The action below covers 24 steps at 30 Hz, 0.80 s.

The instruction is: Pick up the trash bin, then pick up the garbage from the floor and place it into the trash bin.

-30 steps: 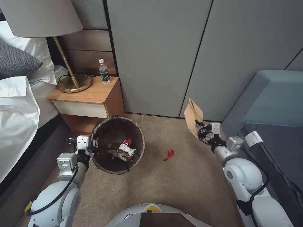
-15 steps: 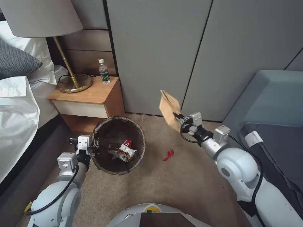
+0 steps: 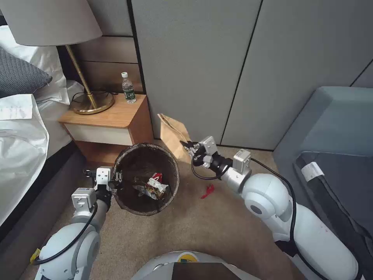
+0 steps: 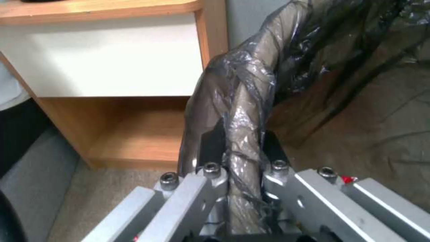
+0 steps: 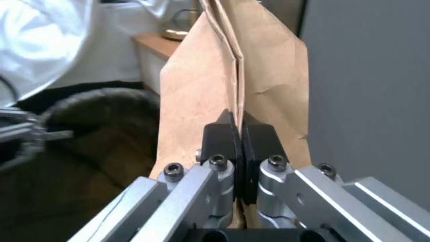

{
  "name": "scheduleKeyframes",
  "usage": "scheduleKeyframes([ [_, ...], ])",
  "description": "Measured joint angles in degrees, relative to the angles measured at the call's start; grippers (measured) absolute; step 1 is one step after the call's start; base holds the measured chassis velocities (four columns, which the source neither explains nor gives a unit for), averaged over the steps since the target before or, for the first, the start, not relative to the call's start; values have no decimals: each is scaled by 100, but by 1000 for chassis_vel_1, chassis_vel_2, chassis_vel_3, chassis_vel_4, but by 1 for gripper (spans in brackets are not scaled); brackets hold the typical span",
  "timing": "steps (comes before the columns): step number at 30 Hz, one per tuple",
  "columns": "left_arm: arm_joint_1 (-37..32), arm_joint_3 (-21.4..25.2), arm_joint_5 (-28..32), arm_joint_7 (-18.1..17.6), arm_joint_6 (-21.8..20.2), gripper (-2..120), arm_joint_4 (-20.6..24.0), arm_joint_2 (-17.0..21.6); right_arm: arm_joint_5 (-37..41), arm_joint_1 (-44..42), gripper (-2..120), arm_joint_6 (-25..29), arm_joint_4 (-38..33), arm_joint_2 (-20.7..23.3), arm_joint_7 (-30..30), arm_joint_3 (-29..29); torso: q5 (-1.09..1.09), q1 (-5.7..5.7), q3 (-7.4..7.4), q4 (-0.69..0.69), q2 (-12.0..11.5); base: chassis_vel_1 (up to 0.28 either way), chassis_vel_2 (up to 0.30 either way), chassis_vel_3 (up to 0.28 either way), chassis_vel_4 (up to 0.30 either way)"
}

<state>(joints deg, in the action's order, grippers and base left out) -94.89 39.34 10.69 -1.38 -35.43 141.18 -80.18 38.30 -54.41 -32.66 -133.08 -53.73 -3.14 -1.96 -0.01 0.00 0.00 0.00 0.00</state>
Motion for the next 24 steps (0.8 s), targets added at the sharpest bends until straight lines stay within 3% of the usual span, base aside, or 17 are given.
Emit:
scheduleKeyframes([
  [12,-7,-16,-24,-4,-29,3,3,-12,172,900,0,-119,146,-28,-111,1273,0,0,0,0,0,0,0,0,0],
  [24,-47,-69,-84,-5,-19,3,40,-70,-59,1144,0,-136,463,-146,-296,2033,0,0,0,-1,0,0,0,0,0],
])
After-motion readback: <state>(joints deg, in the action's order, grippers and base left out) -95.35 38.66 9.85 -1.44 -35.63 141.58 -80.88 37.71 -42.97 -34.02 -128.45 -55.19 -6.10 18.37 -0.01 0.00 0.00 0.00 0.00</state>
